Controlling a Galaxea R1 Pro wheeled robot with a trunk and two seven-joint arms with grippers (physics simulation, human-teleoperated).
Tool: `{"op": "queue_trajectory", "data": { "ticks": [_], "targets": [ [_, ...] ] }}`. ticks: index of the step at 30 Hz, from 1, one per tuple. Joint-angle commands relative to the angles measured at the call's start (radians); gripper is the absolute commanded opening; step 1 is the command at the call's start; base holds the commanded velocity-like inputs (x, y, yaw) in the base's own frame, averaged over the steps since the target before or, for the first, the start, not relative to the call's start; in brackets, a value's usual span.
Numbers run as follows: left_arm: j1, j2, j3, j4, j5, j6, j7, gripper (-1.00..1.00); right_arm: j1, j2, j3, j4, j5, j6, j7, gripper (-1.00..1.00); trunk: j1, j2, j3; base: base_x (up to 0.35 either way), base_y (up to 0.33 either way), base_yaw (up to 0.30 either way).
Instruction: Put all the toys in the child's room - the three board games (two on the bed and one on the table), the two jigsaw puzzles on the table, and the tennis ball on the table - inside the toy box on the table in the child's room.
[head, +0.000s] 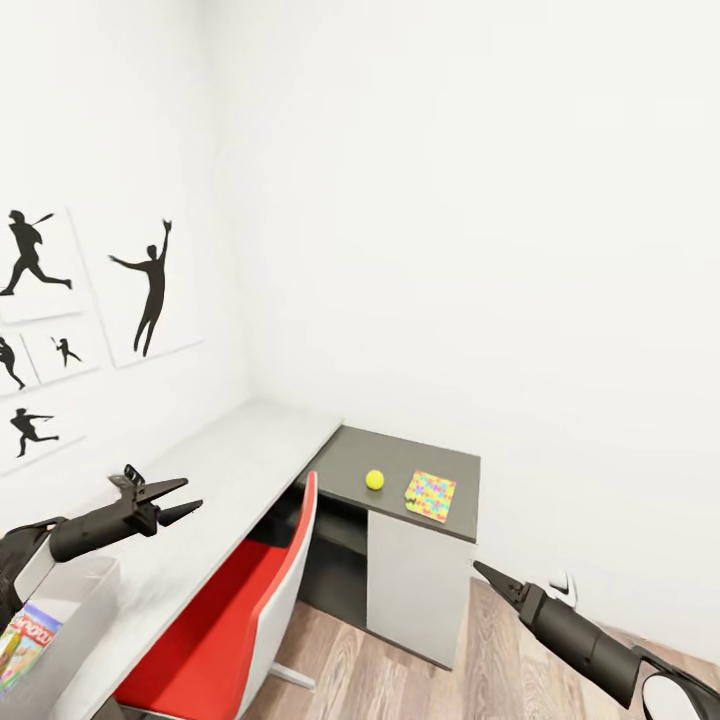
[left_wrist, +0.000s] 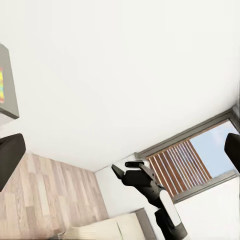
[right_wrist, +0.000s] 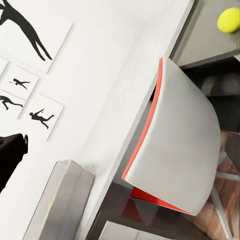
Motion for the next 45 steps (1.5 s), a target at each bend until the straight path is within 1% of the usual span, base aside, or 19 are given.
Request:
{"op": "queue_trajectory", "data": {
  "ticks": [1, 10, 35, 40, 45],
  "targets": [
    [0.0, -0.001, 0.0, 0.0, 0.0, 0.01, -0.003, 1.0, 0.0, 0.0, -0.001, 0.001, -0.003, 0.005, 0.001, 1.0, 0.0, 0.0, 0.0, 0.0, 0.0, -0.283],
    [0.0, -0.007, 0.0, 0.0, -0.001, 0.01, -0.003, 1.0, 0.0, -0.001, -0.001, 0.003, -0.002, 0.005, 0.001, 1.0, 0.0, 0.0, 0.0, 0.0, 0.0, -0.283],
    [0.0, -0.007, 0.0, 0.0, -0.001, 0.01, -0.003, 1.0, 0.0, 0.001, -0.001, 0.003, -0.003, 0.003, 0.001, 1.0, 0.0, 0.0, 0.0, 0.0, 0.0, -0.282],
    [0.0, -0.007, 0.0, 0.0, -0.001, 0.01, -0.003, 1.0, 0.0, 0.001, -0.001, 0.003, -0.001, 0.003, 0.0, 1.0, 0.0, 0.0, 0.0, 0.064, 0.0, -0.117],
    [0.0, -0.011, -0.001, 0.0, -0.001, 0.011, -0.003, 1.0, 0.0, -0.001, -0.001, 0.003, -0.001, 0.004, 0.0, 1.0, 0.0, 0.0, 0.0, 0.241, 0.0, -0.017]
  ]
}}
